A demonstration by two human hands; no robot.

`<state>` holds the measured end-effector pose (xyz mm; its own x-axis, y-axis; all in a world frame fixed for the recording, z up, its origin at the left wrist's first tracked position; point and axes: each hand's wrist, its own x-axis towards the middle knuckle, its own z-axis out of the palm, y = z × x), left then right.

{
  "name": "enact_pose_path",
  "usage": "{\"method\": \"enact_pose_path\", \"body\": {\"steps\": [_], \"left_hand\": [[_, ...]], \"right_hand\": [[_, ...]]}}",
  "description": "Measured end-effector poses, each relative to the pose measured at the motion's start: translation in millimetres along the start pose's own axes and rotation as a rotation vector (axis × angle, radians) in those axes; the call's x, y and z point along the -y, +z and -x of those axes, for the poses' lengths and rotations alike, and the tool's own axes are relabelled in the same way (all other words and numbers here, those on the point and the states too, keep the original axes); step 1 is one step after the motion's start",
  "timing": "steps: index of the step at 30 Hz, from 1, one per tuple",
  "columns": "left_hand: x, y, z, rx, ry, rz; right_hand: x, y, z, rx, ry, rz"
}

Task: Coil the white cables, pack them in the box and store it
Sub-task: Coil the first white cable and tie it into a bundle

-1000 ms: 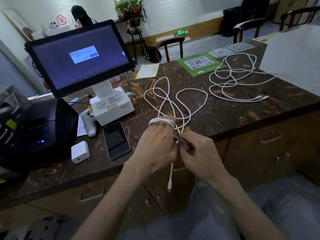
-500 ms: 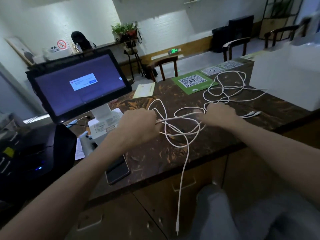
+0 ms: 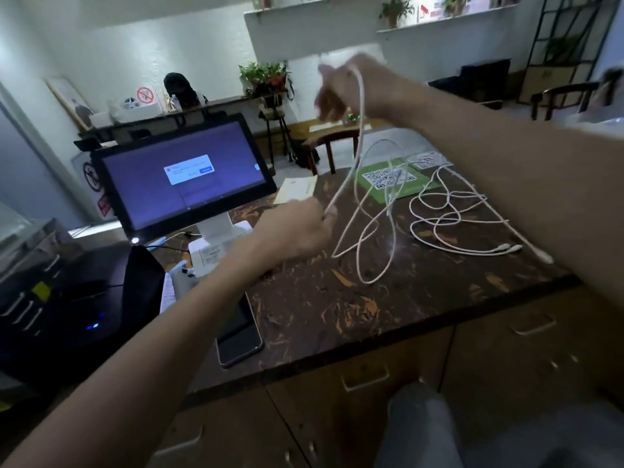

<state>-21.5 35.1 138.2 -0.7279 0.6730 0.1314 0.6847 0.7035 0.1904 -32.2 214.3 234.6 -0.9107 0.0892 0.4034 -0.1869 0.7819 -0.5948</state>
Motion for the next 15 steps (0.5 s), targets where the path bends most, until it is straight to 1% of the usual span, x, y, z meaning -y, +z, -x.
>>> {"method": "enact_pose_path", "body": {"steps": [1, 2, 3, 4, 6, 8, 9, 13, 15], "left_hand": [[4, 7, 4, 0.180, 0.035, 0.109], [6, 13, 9, 0.347, 0.061, 0.240], [6, 16, 16, 0.488, 0.071, 0.347], [6, 18, 23, 0.575, 0.085, 0.420], [5, 23, 28, 0.615, 0.122, 0.532], [2, 28, 30, 0.658, 0.162, 0.682], [0, 31, 30, 0.683, 0.174, 0.780], [-4, 40, 37, 0.692, 0.179, 1.285], [0, 47, 41, 0.703, 0.215, 1.525]], "right_hand": [[-16, 12, 13, 0.256, 0.087, 0.109], [-33, 25, 29, 0.438, 0.151, 0.170], [-49, 39, 41, 0.501, 0.185, 0.165], [-59, 51, 55, 0.476, 0.202, 0.097], [-72, 73, 70, 0.304, 0.206, -0.045], [-78, 89, 85, 0.166, 0.133, -0.016], [-82, 95, 92, 0.131, 0.097, -0.003], [-98, 118, 128, 0.129, 0.092, -0.089], [-103, 124, 147, 0.123, 0.099, -0.096]]}}
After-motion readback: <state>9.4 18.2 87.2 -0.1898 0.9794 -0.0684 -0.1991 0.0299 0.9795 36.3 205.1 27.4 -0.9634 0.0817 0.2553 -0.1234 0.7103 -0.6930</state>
